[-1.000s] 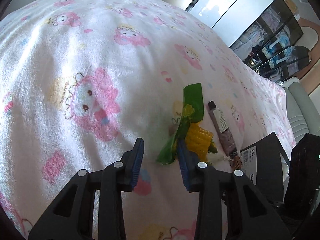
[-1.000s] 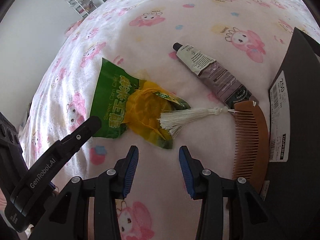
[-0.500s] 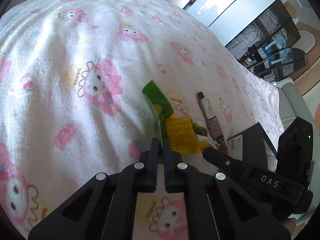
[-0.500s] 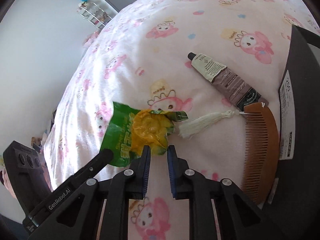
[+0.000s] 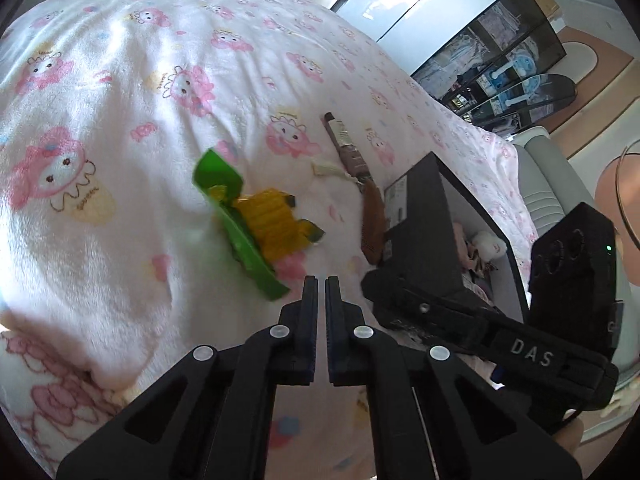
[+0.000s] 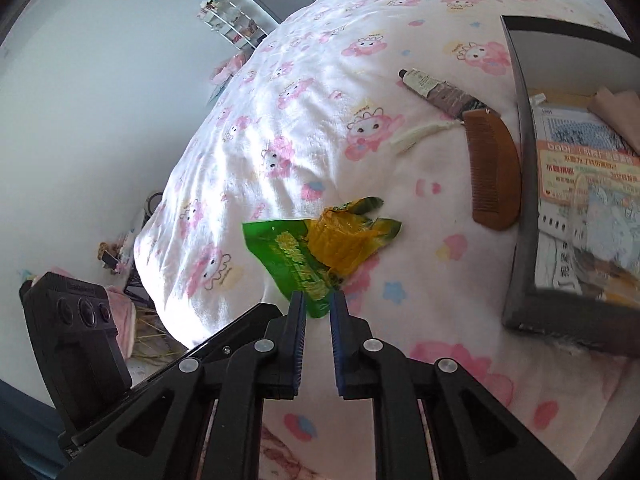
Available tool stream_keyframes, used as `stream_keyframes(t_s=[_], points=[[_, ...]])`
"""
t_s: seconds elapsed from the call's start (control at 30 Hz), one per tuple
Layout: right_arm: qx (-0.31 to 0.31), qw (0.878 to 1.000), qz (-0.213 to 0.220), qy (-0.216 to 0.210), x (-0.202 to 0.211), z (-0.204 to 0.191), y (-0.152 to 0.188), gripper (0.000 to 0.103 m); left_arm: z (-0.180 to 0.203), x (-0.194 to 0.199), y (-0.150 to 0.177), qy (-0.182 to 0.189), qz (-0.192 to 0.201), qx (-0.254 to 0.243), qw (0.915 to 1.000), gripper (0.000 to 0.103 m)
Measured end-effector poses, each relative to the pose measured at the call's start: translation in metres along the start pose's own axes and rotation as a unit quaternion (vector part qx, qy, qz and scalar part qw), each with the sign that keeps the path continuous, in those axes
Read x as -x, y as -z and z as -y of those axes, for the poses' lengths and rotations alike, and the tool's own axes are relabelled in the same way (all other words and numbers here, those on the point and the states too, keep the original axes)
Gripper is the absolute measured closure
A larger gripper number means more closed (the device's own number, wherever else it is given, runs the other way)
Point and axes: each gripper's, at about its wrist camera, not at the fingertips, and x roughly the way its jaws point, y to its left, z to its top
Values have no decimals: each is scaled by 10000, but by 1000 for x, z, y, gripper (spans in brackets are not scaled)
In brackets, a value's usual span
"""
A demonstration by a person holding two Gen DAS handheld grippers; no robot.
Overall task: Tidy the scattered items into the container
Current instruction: 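Reach both grippers toward the green-and-yellow snack packet beside the box, then grasp the snack packet with the left gripper while the right gripper pinches it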
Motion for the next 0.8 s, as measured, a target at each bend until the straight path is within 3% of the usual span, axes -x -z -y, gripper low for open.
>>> stream_keyframes(t_s=[0.1, 0.2, 0.33, 0.4, 0.47, 0.53, 0.77, 0.8], points=[[-66, 9999, -85, -5, -5, 6, 9, 93, 2, -1, 0, -318, 23, -152, 9994, 101], [-105, 9997, -201, -1, -12, 6, 13, 93, -18, -1, -7, -281, 33, 222, 9994, 101], [-130, 9993, -361, 13, -29, 3, 8, 91, -45, -5, -17, -233, 304, 527, 9979, 72], [-293, 9981, -470, -287, -40, 3, -1, 88, -59, -10, -20, -278, 422, 616, 9968, 72], [-511, 9961, -496, -521, -47, 4, -10, 77, -73, -15, -21, -406, 431, 789, 9951, 72], [-470, 9971, -399, -448, -51, -1, -15, 59, -85, -18, -21, -338, 381, 1042, 9932, 72], [-152, 9977, -627, -206, -85, -14, -13, 58, -100, -24, -27, -48, 397, 1355, 9900, 72], [-77, 9978, -633, -205, -88, -16, -11, 66, -100, -25, -27, -24, 389, 1355, 9900, 72]])
